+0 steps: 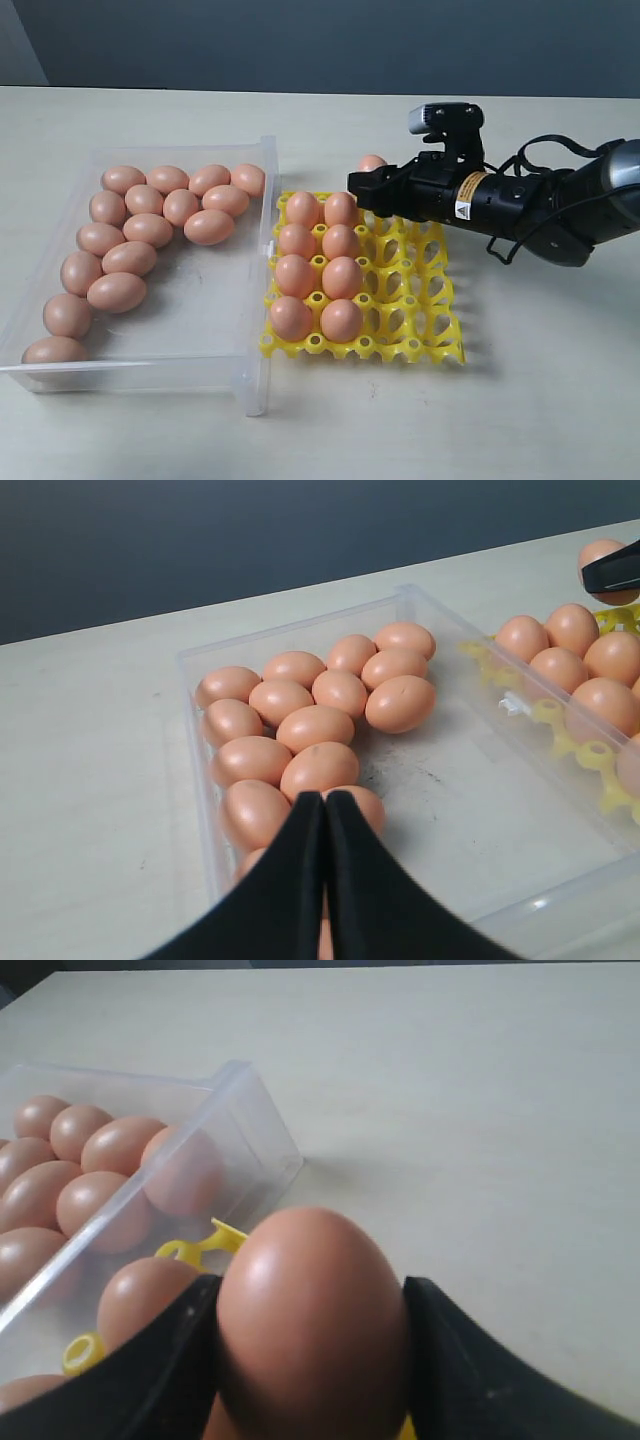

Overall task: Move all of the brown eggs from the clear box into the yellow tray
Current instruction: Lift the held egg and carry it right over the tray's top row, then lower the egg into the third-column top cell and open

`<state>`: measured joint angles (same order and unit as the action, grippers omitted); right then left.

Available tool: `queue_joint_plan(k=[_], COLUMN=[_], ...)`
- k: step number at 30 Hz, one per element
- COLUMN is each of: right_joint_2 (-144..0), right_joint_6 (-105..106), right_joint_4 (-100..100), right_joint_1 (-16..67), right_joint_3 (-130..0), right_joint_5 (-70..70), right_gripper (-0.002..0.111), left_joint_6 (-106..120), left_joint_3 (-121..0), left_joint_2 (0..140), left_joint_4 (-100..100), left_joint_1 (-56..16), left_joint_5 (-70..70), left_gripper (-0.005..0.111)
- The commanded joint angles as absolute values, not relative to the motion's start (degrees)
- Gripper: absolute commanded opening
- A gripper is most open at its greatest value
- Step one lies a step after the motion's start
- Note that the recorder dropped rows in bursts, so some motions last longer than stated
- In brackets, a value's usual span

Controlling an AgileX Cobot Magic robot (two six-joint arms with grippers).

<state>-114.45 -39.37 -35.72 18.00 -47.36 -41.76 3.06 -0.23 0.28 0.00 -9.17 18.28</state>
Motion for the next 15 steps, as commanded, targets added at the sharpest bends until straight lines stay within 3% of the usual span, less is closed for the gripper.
queue_joint_plan(k=[1,7,13,15], right_joint_2=[-114.5,-114.5,-114.5,-114.5], right_joint_6=[-38.8,-37.2,-35.8,-35.8], right_joint_4=[-35.4,-34.5,-32.8,-32.8], right_joint_1=[17.8,17.8,17.8,17.8], right_joint_3=[-47.8,-47.9,-47.9,-47.9], right_joint_5=[-41.4,-39.3,-38.2,-38.0], right_gripper=[0.001,0.005,0.04,0.047], left_joint_6=[3.0,3.0,3.0,3.0], left_joint_3=[0.0,0.0,0.0,0.0], left_joint_2=[0.0,0.0,0.0,0.0], left_joint_4=[0.0,0.0,0.0,0.0], left_joint_1=[-9.2,-9.2,-9.2,-9.2], left_joint_5=[17.7,17.7,17.7,17.7], left_gripper=[0.0,0.0,0.0,0.0])
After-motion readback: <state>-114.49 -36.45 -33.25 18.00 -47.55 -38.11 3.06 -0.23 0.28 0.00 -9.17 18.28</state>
